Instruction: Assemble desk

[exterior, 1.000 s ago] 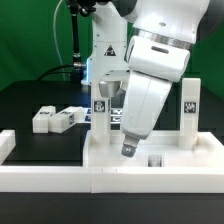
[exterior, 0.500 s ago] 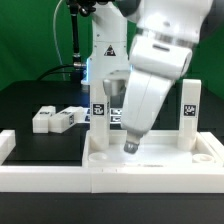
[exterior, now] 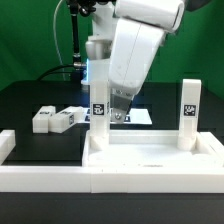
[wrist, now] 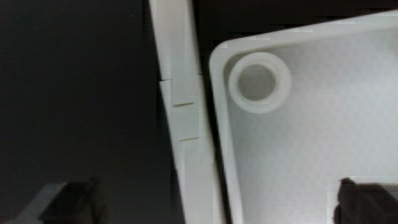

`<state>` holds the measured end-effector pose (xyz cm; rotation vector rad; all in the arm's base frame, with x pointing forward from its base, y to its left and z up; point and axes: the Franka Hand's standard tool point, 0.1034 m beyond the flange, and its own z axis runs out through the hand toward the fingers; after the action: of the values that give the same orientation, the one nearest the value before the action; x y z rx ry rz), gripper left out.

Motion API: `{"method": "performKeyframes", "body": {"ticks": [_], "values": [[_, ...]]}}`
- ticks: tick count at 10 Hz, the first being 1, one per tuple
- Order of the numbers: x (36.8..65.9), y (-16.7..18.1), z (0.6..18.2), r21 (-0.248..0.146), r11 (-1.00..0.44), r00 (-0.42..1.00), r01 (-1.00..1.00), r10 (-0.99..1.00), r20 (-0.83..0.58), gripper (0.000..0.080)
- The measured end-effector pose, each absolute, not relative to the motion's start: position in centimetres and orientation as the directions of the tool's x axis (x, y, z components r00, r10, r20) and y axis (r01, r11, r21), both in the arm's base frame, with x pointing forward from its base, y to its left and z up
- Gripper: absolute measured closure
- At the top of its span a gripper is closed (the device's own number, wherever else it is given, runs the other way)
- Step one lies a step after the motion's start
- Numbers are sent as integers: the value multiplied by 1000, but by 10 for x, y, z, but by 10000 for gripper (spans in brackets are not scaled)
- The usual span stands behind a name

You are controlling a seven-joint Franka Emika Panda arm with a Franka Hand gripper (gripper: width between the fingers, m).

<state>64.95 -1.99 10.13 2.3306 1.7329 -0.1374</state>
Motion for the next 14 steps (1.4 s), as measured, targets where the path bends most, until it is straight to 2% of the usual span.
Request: {"method": "performKeyframes", "body": {"ticks": [1, 2, 4, 7, 8, 9, 10, 11, 14], "values": [[648, -22, 100, 143, -351, 374, 925, 905, -200, 151], [643, -30, 97, 153, -502, 524, 851, 833, -180, 151], [642, -43, 102, 155, -601, 621, 784, 761, -190, 151], [641, -40, 100, 187, -751, 774, 633, 615, -149, 151], [639, -43, 100, 184, -795, 816, 578, 561, -140, 151], [632, -63, 103, 140, -873, 883, 466, 449, -140, 151], [630, -85, 106, 129, -905, 911, 406, 391, -130, 151], [628, -102, 105, 144, -932, 941, 333, 319, -112, 151], [624, -98, 100, 161, -976, 988, 143, 132, -78, 151]]}}
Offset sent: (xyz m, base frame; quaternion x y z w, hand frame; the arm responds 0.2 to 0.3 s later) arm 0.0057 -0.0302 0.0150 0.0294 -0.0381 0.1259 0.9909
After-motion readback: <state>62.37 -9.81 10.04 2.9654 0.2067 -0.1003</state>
